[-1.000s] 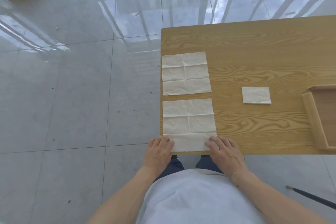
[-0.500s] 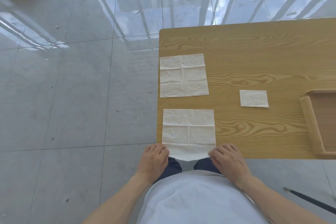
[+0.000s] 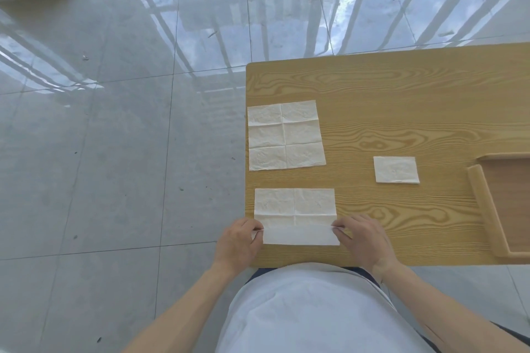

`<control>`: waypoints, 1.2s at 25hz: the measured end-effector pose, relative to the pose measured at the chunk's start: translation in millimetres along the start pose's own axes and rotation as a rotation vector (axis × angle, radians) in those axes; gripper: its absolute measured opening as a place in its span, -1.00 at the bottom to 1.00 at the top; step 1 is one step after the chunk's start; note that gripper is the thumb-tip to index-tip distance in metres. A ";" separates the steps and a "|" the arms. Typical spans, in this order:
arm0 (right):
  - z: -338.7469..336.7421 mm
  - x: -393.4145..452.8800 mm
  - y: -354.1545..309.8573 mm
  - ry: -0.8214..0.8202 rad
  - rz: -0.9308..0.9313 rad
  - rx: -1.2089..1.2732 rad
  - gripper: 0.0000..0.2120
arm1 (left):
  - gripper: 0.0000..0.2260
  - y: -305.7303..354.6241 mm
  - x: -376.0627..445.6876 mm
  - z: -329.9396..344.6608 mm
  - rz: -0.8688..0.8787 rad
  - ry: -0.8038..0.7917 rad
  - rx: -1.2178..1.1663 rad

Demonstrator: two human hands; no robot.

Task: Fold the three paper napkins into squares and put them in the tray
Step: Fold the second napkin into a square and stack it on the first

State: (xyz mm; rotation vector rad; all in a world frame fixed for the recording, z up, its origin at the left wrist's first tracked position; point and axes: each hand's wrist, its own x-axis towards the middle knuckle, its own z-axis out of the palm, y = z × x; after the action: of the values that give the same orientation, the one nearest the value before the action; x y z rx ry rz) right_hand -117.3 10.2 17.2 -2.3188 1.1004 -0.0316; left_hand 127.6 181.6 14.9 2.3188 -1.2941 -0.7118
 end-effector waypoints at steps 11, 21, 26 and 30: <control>10.2 30.7 -0.5 -0.098 0.192 -0.086 -0.90 | -0.92 -12.1 27.6 5.1 -0.143 0.029 0.079; 8.9 32.9 1.0 -0.070 -0.064 -0.245 -0.64 | -0.73 -5.2 42.1 3.4 0.085 -0.080 0.288; 9.7 33.3 1.1 -0.055 -0.064 -0.219 -0.75 | -0.86 0.0 48.5 5.1 0.077 -0.080 0.314; 8.6 37.2 -0.4 -0.072 -0.015 -0.186 -0.86 | -0.90 1.1 52.1 5.8 0.064 -0.074 0.298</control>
State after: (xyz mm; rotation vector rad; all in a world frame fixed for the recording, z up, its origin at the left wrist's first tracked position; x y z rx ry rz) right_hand -90.2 -12.3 2.2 -2.4709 1.0902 0.1536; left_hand 146.6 135.6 -1.6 2.4870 -1.5943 -0.6246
